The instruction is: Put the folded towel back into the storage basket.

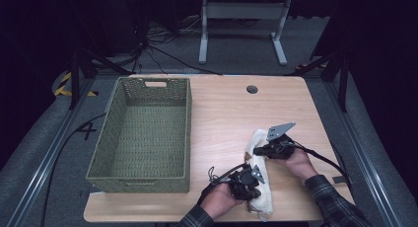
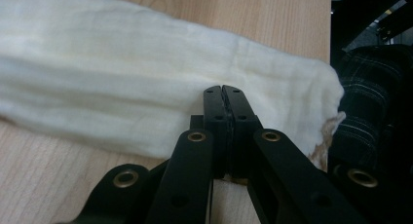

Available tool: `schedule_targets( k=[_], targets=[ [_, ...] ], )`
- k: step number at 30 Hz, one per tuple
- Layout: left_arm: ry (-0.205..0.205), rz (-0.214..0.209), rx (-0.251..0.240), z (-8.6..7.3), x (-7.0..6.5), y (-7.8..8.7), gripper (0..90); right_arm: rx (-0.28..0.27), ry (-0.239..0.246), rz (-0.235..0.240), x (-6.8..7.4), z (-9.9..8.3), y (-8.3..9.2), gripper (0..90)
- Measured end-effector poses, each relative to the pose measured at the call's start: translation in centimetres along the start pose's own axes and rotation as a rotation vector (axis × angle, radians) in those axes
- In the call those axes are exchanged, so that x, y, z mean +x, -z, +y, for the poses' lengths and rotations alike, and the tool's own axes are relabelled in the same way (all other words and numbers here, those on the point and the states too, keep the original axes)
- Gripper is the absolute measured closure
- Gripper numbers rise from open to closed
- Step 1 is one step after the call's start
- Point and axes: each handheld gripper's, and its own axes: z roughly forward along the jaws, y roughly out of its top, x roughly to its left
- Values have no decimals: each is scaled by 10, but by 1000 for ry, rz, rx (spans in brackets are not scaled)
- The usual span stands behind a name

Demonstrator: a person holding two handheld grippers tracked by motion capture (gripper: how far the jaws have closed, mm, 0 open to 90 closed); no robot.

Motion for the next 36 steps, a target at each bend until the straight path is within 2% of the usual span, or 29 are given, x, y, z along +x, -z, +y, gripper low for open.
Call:
schedule_targets(
  k=[3,5,7,9,17,19,20,22,24,26,27,28,31,36],
  targets=[
    [3,-8,-5,0,-1,-1,896,-4,21,5,3,6,-7,895],
    [-2,-13,-4,0,-1,-1,896,-8,12,11,2,5,-7,895],
    [9,-24,4,-2,-2,1,896,2,16,7,2,5,-5,894],
    [0,-25,6,-3,-1,2,897,8,23,2,2,4,-4,894],
    [28,-40,6,-21,-1,14,897,51,60,-34,6,-2,7,894],
    [29,-40,-6,-22,-1,16,892,44,39,-31,5,-7,12,889],
    [28,-35,-9,-22,0,17,874,39,20,-27,4,-9,16,863],
    [27,-40,-39,-21,4,22,858,23,10,-3,5,-12,23,825],
    [40,-24,-66,-22,8,27,846,7,8,7,9,-13,31,780],
    [43,-16,-72,-22,10,29,827,-19,8,21,16,-14,36,713],
    [70,0,-90,-24,15,33,809,-30,10,31,21,-14,38,673],
    [77,13,-97,-25,17,35,792,-32,13,37,24,-14,39,638],
    [121,60,-126,-28,23,39,702,-23,32,47,39,-13,38,559],
    [161,128,-159,-29,31,42,564,-7,87,42,67,-8,36,398]
  ],
)
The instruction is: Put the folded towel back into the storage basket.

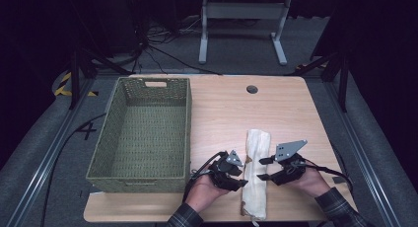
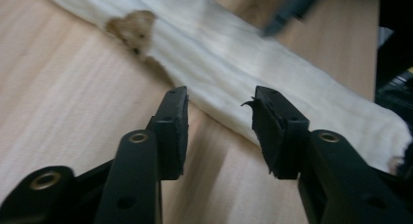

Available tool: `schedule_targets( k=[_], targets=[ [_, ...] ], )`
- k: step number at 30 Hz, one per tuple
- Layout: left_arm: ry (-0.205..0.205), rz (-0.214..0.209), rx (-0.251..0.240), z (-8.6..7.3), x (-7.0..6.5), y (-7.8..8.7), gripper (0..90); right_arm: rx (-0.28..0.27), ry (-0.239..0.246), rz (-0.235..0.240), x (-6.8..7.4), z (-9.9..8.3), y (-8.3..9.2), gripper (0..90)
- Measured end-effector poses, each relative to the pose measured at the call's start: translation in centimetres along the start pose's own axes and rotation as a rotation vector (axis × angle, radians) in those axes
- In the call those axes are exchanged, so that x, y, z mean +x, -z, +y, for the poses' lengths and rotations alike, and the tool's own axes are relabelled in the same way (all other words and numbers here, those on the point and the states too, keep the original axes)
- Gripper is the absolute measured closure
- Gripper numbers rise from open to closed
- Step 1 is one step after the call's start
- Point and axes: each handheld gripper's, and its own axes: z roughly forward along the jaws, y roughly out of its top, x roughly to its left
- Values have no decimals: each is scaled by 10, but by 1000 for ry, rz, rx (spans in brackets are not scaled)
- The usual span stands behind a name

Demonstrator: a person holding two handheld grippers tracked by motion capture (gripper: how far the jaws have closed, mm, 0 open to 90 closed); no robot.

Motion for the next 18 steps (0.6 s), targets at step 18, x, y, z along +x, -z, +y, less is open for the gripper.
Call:
schedule_targets(
  k=[18],
  targets=[
    [27,68,-15,2,5,-1,450,83,82,22,38,-4,-36,157]
  ],
)
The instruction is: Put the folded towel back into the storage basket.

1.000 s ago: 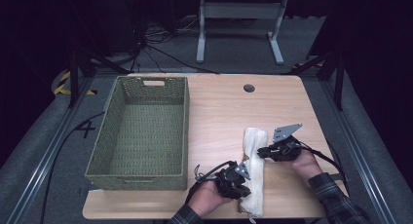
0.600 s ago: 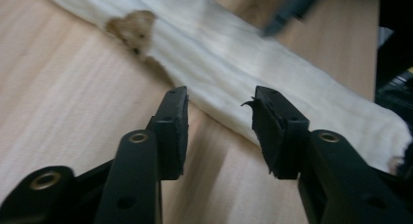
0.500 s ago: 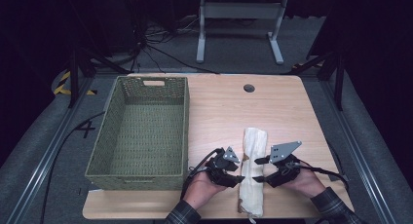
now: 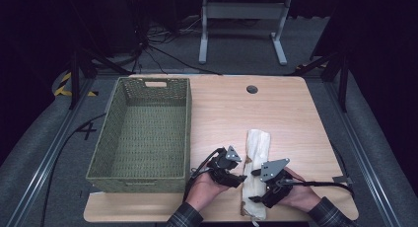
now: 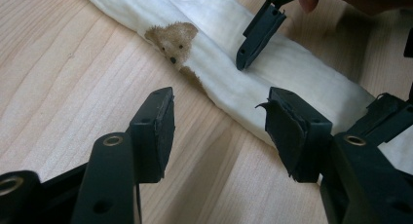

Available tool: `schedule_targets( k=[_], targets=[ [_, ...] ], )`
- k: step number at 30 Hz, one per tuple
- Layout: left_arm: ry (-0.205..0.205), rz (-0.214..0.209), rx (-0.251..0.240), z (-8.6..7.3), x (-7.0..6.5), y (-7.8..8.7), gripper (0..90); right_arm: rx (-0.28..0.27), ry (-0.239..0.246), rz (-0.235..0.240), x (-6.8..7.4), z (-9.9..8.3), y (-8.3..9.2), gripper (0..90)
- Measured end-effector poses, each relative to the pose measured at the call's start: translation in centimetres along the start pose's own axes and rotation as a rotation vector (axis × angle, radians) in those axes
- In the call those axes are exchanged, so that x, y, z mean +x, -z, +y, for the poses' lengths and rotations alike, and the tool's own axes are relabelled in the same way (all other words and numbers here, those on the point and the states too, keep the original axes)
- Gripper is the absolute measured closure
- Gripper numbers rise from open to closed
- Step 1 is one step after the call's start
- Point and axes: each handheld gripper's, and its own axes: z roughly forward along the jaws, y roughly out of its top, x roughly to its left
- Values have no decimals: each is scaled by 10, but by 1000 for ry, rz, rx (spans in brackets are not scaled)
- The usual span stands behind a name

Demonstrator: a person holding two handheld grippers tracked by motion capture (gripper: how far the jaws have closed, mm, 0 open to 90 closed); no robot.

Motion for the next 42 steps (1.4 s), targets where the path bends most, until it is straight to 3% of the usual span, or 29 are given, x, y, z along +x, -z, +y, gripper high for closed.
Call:
schedule_targets(
  k=[4,9,11,12,14,23,27,34,39,42],
  targets=[
    [-3,4,6,1,-1,-1,449,-6,2,3,1,-2,2,243],
    [-4,12,0,4,-1,-1,449,-19,39,43,6,-7,10,560],
    [-10,10,-1,6,0,-1,449,-17,45,53,6,-8,12,610],
    [-12,14,-1,10,0,-2,446,-33,49,76,4,-12,15,714],
    [-25,16,-12,15,0,-3,441,-27,41,100,2,-14,17,757],
    [-93,50,-2,50,10,-19,385,-21,60,101,2,-14,18,764],
    [-134,73,44,69,23,-36,371,-20,57,102,2,-14,18,761],
    [-203,92,94,88,44,-57,326,-17,56,109,1,-13,18,758],
    [-190,52,123,93,62,-72,317,-17,49,115,0,-13,18,757],
    [-189,26,136,92,66,-77,313,-15,47,118,0,-13,18,757]
  ],
)
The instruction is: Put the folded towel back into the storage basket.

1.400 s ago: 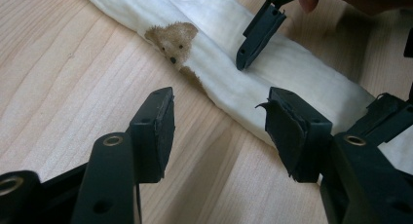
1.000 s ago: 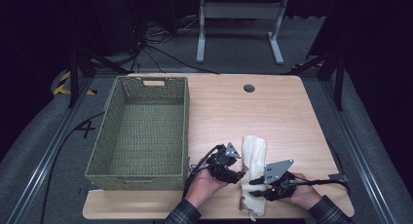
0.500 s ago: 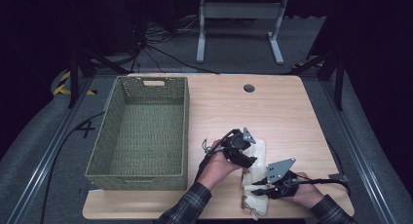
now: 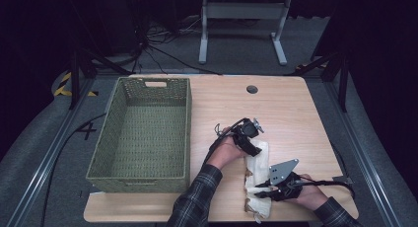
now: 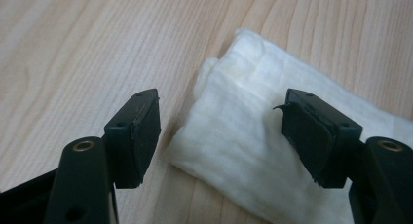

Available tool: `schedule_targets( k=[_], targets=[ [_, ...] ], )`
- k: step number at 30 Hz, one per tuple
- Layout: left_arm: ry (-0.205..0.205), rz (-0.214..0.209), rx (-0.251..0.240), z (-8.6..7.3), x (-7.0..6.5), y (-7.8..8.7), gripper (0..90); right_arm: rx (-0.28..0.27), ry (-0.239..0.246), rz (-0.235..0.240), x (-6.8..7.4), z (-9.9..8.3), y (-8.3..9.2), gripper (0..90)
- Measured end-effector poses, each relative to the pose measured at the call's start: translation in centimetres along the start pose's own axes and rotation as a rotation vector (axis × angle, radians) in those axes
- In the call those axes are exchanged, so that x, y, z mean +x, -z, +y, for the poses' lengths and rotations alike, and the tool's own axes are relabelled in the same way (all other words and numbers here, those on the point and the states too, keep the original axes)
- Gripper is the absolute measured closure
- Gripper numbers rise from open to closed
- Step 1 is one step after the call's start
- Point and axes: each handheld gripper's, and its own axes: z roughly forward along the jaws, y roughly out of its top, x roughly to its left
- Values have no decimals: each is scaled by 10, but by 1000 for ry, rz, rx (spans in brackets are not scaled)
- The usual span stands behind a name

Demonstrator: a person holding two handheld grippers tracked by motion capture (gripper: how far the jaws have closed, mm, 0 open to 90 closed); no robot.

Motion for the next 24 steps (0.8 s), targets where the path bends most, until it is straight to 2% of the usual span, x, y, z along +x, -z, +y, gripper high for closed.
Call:
schedule_targets(
  k=[5,9,12,14,16,17,18,20,22,24],
  targets=[
    [22,-33,-3,-2,4,-3,309,1,-5,6,-1,0,0,757],
    [12,-60,-13,-3,5,-3,336,2,-7,8,-1,0,0,757],
    [-4,-94,-10,-2,2,-1,503,1,-13,12,-2,0,0,758],
    [-15,-131,-8,-2,0,-1,660,0,-28,26,-4,1,0,764],
    [-27,-133,-1,-1,-1,0,770,6,-41,36,-7,3,0,769],
    [-27,-133,-1,-1,-1,0,788,6,-48,40,-8,3,0,771],
    [-45,-111,14,1,-4,2,796,6,-54,42,-9,5,0,773],
    [-55,-96,18,3,-6,5,801,-8,-62,52,-10,8,1,775],
    [-50,-86,11,4,-6,10,803,-25,-63,51,-12,12,4,776],
    [-43,-80,6,5,-7,14,804,-11,-57,35,-14,19,9,777]
  ],
)
